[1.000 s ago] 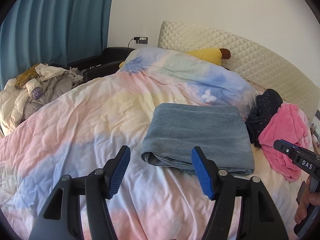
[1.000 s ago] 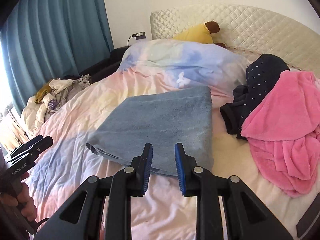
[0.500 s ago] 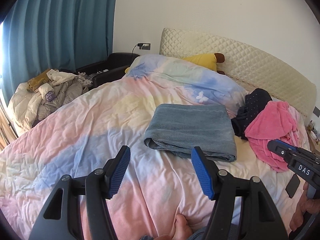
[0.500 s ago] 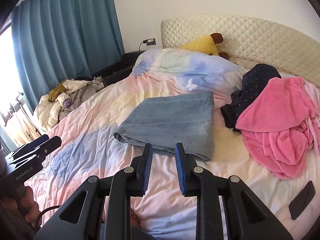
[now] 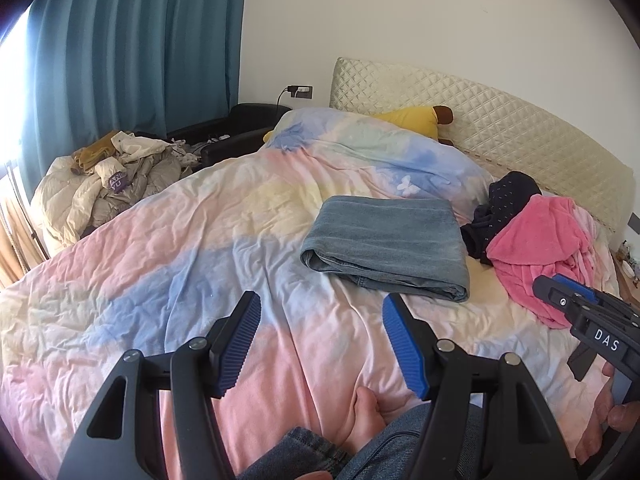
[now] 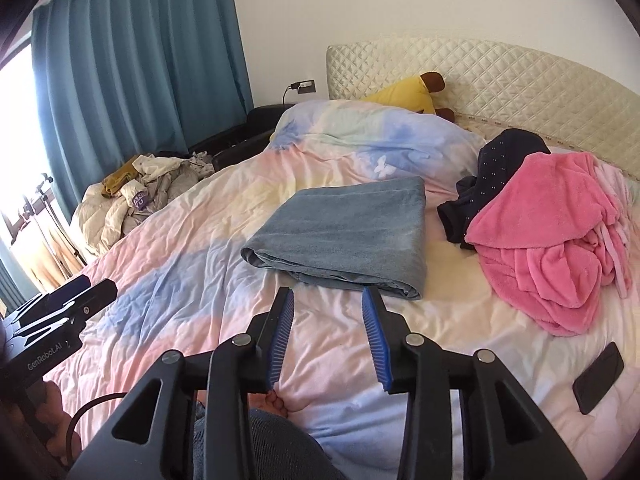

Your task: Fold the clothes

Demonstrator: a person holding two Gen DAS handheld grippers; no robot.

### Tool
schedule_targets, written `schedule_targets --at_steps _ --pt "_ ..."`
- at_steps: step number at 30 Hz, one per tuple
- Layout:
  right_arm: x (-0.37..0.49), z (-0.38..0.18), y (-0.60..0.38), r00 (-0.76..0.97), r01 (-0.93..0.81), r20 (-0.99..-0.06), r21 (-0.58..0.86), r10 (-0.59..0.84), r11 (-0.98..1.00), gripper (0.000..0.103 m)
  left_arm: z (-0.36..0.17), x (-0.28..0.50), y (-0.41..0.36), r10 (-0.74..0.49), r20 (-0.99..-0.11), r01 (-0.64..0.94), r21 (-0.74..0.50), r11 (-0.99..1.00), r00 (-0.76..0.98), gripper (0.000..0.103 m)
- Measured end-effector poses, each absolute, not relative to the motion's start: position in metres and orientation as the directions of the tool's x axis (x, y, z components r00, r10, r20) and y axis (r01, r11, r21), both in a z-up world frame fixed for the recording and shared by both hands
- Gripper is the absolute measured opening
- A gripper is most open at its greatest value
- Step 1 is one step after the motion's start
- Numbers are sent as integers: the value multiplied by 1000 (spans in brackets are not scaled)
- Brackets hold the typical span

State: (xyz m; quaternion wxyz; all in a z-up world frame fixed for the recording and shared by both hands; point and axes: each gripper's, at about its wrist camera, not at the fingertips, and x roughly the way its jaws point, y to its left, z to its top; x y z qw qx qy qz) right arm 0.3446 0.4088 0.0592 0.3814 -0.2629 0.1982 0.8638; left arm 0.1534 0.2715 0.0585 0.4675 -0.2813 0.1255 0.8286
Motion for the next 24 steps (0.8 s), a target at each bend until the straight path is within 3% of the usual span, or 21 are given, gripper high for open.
schedule_targets --at_steps 3,5,6,24 --pt "347 57 400 -562 -769 -607 134 561 -625 56 58 160 266 699 -572 -842 -28 -539 -429 66" --pt "350 57 397 -551 -780 -605 131 574 -611 75 61 162 261 702 -562 -840 -22 -542 -438 66" --pt "351 57 396 -550 -784 -603 135 578 -605 77 62 162 259 705 -559 -840 -27 -542 -437 66" --pt "352 66 378 -520 -803 -575 77 632 -592 77 67 159 243 700 -550 -823 -38 -566 -456 66"
